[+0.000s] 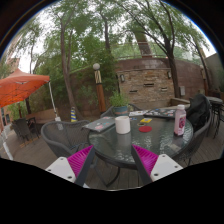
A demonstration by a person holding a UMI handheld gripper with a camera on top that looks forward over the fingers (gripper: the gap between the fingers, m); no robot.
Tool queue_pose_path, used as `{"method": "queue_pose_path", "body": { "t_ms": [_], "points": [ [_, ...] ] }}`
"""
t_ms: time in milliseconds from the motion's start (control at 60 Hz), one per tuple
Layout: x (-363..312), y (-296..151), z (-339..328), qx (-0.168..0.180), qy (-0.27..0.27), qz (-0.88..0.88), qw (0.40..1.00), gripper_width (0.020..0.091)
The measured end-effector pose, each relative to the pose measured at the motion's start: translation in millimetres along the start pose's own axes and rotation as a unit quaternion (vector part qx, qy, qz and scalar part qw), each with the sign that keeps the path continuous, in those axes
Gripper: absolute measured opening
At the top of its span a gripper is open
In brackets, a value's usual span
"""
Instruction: Pour water
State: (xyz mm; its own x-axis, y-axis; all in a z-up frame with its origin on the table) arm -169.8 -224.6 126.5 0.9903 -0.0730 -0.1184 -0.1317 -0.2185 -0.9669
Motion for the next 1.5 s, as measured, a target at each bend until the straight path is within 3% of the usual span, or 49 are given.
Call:
{"method": "queue_pose_path", "body": {
  "t_ms": [383,717,1033,1067,1117,1133,1200,1400,1500],
  "points": [
    [30.0,-0.3,13.8,0.023,0.039,-0.007,0.999,0.0816],
    [238.5,-36.2,122.2,0.070,0.197,0.000,0.978,0.0800],
    [321.9,-39.9,219.4,0.077,0.214,-0.074,0.971,0.0801],
    [326.7,-38.2,228.7,0.076,0.220,-0.083,0.969,0.0779],
    [337.2,-26.3,241.3,0.047,0.223,-0.096,0.969,0.0589],
    [334.7,-20.4,242.1,0.040,0.226,-0.098,0.968,0.0574],
    [337.7,-29.7,235.1,0.066,0.243,-0.108,0.962,0.0543],
    [328.1,-26.8,230.9,0.063,0.238,-0.102,0.964,0.0478],
    [322.8,-49.1,219.4,0.071,0.261,-0.153,0.951,0.0451]
  ]
}}
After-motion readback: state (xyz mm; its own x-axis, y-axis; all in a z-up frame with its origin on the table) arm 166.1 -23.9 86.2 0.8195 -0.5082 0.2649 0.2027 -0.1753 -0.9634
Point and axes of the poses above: the point between the fingertips, and its own axes, seen from behind it with the camera up: x to the right, y down, z forward, the way the camera looks, the point moved 2 cm from there along -z, backward, against the way the camera looks, and after that the axes turned 10 degrees about y, right-handed, at the moved point
